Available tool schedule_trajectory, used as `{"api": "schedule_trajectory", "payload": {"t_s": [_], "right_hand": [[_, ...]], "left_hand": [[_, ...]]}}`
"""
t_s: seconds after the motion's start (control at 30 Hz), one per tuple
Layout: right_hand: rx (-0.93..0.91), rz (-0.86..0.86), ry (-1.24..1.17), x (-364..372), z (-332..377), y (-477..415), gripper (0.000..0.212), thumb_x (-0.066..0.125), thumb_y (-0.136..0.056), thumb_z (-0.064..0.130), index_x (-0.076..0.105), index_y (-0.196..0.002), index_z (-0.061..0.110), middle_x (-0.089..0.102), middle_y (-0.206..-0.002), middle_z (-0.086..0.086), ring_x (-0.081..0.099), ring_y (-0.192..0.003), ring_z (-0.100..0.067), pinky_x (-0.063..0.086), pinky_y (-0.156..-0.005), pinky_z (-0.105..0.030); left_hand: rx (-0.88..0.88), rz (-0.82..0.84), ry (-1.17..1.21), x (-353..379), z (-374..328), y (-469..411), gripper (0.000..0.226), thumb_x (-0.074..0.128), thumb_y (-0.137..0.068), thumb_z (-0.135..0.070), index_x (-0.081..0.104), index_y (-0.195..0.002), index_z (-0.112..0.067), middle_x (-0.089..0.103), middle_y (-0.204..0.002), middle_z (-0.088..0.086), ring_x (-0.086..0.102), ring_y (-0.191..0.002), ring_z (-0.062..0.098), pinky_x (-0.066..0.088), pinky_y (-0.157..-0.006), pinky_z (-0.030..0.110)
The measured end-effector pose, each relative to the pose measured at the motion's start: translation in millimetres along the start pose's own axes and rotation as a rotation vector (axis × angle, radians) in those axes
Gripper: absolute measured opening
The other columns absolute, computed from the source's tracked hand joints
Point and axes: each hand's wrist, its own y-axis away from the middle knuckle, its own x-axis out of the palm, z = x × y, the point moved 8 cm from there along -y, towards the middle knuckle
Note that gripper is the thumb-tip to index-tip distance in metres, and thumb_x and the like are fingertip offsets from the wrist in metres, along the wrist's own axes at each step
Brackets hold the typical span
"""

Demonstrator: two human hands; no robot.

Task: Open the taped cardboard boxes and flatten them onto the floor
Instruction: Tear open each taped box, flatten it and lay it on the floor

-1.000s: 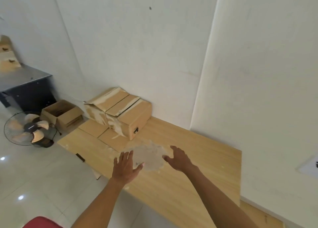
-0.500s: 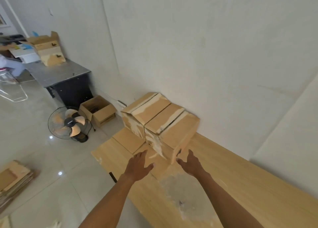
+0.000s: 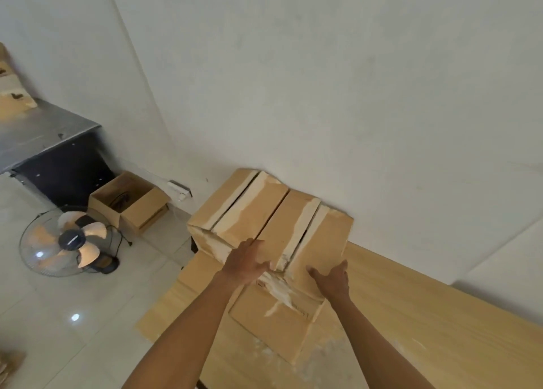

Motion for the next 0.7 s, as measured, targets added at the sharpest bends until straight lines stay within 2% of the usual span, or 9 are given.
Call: {"api": "schedule_trajectory", "payload": {"t_s": [0.2, 0.3, 0.47, 0.57, 0.7], "right_hand": [[0.11, -0.041, -0.01, 7.7, -13.0, -2.3, 0.11, 0.092, -0.066, 0.043, 0.029, -0.151, 0.011, 0.05, -0.143, -0.014, 0.046, -0.133, -0.039, 0.045, -0.104, -0.056], [0.133, -0.099, -0.058, -2.7, -21.2, 6.9, 0.11, 0.094, -0.063, 0.041, 0.034, -0.152, 0.016, 0.052, -0.144, -0.011, 0.047, -0.133, -0.037, 0.047, -0.103, -0.056], [0.195, -0.139, -0.057, -25.0, -44.6, 22.7, 0.11, 0.095, -0.06, 0.044, 0.038, -0.151, 0.019, 0.054, -0.143, -0.011, 0.049, -0.132, -0.036, 0.048, -0.103, -0.055], [0.229, -0.16, -0.049, -44.3, -62.9, 28.7, 0.11, 0.096, -0.058, 0.045, 0.041, -0.149, 0.018, 0.057, -0.141, -0.012, 0.052, -0.13, -0.036, 0.049, -0.102, -0.054], [0.271, -0.179, -0.057, -67.5, -88.2, 39.8, 0.108, 0.098, -0.053, 0.043, 0.047, -0.146, 0.018, 0.06, -0.136, -0.011, 0.053, -0.128, -0.035, 0.05, -0.102, -0.052]], "left_hand": [[0.147, 0.061, -0.117, -10.4, 7.7, -63.0, 0.073, 0.059, -0.089, -0.055, 0.032, -0.149, -0.023, 0.043, -0.146, 0.001, 0.046, -0.13, 0.025, 0.048, -0.097, 0.043], [0.208, 0.056, -0.169, -7.2, -3.1, -81.4, 0.073, 0.059, -0.088, -0.056, 0.034, -0.148, -0.021, 0.04, -0.149, 0.001, 0.042, -0.134, 0.026, 0.045, -0.101, 0.045], [0.265, 0.107, -0.219, 16.6, -21.7, -85.2, 0.08, 0.051, -0.086, -0.068, 0.033, -0.148, -0.021, 0.033, -0.155, 0.005, 0.034, -0.142, 0.028, 0.033, -0.112, 0.047], [0.288, 0.158, -0.164, 31.8, -35.4, -75.0, 0.096, 0.045, -0.086, -0.076, 0.018, -0.157, -0.017, 0.017, -0.165, 0.008, 0.024, -0.15, 0.029, 0.027, -0.119, 0.047], [0.318, 0.279, -0.047, 64.8, -62.1, -62.5, 0.104, 0.052, -0.086, -0.073, 0.006, -0.16, -0.016, 0.0, -0.167, 0.006, 0.013, -0.153, 0.028, 0.03, -0.119, 0.046]]}}
